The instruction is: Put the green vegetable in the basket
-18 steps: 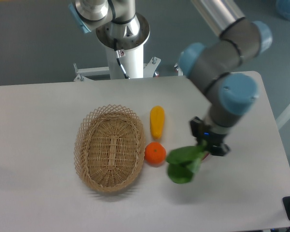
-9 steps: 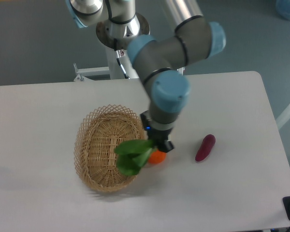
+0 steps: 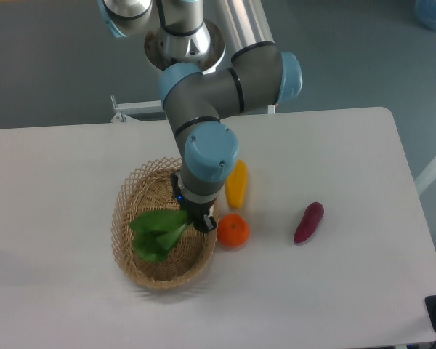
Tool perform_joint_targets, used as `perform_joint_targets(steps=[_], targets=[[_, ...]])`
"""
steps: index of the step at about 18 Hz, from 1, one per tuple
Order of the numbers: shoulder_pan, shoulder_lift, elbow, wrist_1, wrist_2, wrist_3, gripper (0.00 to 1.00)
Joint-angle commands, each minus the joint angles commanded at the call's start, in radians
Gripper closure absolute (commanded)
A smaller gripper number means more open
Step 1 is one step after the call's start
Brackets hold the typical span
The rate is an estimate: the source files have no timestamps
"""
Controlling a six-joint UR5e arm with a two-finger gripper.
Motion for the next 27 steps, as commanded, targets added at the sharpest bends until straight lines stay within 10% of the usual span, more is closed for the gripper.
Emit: perform_joint_targets(steps=[2,3,9,14,23,27], targets=[[-0.005,-0.005,-0.003,0.002,-0.002,-0.012,0.03],[-0.008,-0.005,-0.002,0.002,-0.002,-0.025,0.0],[0.001,-0.011,0.031,0.04,0.003,-0.058,0.0],[0.061,-0.049,0.084,0.222,0.014,-0.078,0.0],[0.218,-0.143,0.302,0.212,0.109,-0.066,0.0],[0.299,-0.189,0.408,0.123,0.109,0.061,0.0]])
